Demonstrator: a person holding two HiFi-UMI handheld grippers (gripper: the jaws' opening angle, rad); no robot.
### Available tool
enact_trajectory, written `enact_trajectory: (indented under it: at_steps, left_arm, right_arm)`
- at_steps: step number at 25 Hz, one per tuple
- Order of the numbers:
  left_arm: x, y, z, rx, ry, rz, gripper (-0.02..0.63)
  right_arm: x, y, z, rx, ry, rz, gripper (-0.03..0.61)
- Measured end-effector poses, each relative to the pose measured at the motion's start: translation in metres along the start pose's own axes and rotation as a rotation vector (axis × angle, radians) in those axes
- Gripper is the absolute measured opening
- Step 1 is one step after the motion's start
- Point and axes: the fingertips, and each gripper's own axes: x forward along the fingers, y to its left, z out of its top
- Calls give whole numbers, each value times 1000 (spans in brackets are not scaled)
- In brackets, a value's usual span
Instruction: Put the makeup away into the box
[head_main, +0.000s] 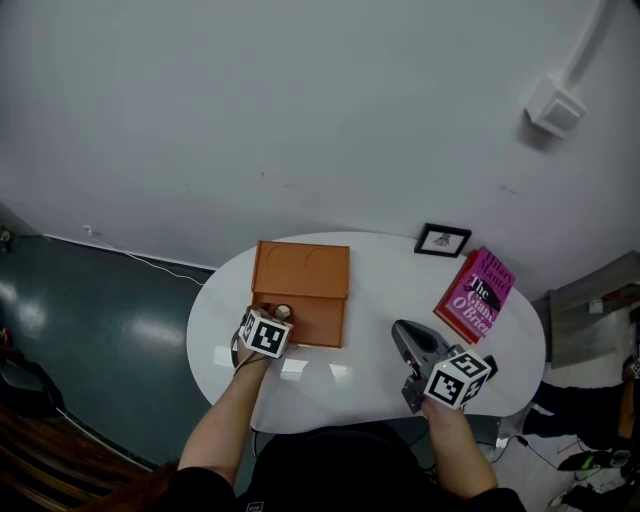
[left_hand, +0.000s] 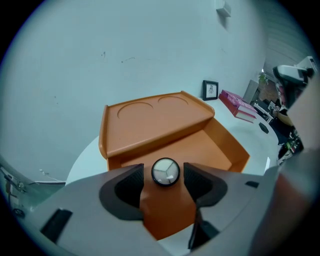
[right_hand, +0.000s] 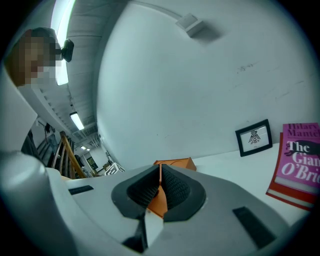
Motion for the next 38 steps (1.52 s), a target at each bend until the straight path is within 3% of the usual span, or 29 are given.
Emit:
enact_trajectory:
  at_steps: [1,3,10,24,32,38]
  left_arm:
    - [-5,0,3,-6,-28,3,250]
    - [-18,-3,10,-10,-87,1,167]
    - [-72,-11,33,-7,-286,5,49]
    - [-200,-40,67,-83,-626,-35,15]
    - [-218,-109,102,-64,-704,-33,14]
    - [-200,-220,149,-70,-735,-58,14]
  right_arm:
    - [-4,1,-1,-1,-5,-8,38]
    - [-13,4,-2,-4,-14,-22,38]
    - [-33,21,1,-38,-53,-56,38]
    - [-44,57,29,-163,-88,-20,38]
    - [-88,30,37,-295,-91,35,38]
    - [-180,-59,39,-265,-100,25,38]
